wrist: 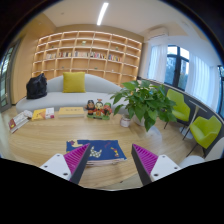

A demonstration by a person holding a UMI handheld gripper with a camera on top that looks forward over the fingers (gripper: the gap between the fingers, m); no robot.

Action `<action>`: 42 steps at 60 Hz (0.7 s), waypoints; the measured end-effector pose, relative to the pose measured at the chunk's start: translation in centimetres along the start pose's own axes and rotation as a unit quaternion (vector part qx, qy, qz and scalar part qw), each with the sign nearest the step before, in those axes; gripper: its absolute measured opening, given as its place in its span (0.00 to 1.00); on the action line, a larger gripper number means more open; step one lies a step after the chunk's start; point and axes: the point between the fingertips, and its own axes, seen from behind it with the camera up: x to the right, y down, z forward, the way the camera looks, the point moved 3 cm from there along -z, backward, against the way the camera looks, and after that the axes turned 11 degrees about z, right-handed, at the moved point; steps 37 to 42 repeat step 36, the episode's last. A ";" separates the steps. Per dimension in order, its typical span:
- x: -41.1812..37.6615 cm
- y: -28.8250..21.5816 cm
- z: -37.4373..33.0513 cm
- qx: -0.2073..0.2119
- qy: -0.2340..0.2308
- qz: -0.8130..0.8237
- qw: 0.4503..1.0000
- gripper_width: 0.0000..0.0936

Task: Fold towel

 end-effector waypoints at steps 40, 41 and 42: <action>-5.4 2.6 -11.2 0.014 -0.040 -0.007 0.999 0.91; -5.4 2.6 -11.2 0.014 -0.040 -0.007 0.999 0.91; -5.4 2.6 -11.2 0.014 -0.040 -0.007 0.999 0.91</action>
